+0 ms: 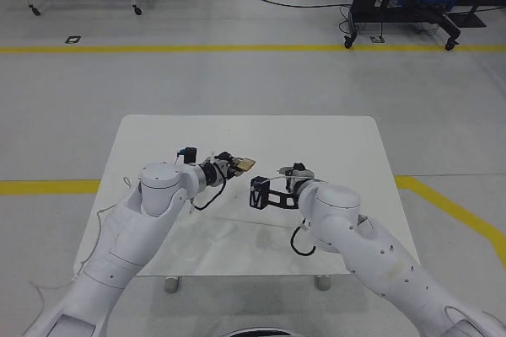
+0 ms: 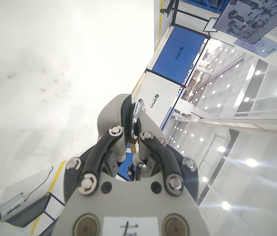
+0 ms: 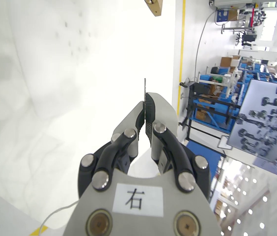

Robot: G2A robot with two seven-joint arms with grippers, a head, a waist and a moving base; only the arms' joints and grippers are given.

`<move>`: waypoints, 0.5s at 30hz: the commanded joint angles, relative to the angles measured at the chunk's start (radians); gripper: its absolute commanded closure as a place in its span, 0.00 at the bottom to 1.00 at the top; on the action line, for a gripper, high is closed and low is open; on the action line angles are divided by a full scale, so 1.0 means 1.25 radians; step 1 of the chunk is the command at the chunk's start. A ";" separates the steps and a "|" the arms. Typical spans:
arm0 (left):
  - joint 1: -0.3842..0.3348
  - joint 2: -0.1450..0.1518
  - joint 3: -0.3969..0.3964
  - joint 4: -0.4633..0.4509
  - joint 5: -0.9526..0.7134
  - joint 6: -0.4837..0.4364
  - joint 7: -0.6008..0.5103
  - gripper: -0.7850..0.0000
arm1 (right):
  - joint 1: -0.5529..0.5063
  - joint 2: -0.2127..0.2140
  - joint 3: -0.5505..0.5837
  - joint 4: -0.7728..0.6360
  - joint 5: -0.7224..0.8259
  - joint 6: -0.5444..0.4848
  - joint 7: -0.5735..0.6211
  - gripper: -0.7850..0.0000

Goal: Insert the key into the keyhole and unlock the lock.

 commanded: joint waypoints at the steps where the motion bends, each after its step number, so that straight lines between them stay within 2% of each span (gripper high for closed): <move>1: -0.002 0.000 0.006 -0.007 0.010 0.005 -0.009 1.00 | 0.022 -0.009 -0.032 0.002 0.000 0.006 0.012 1.00; 8: -0.028 -0.008 0.018 0.023 -0.015 0.023 -0.050 1.00 | 0.080 -0.031 -0.122 0.043 -0.009 0.015 0.021 1.00; 15: -0.076 -0.016 0.035 0.114 -0.053 0.025 -0.155 1.00 | 0.103 -0.032 -0.155 0.050 -0.005 0.040 0.046 1.00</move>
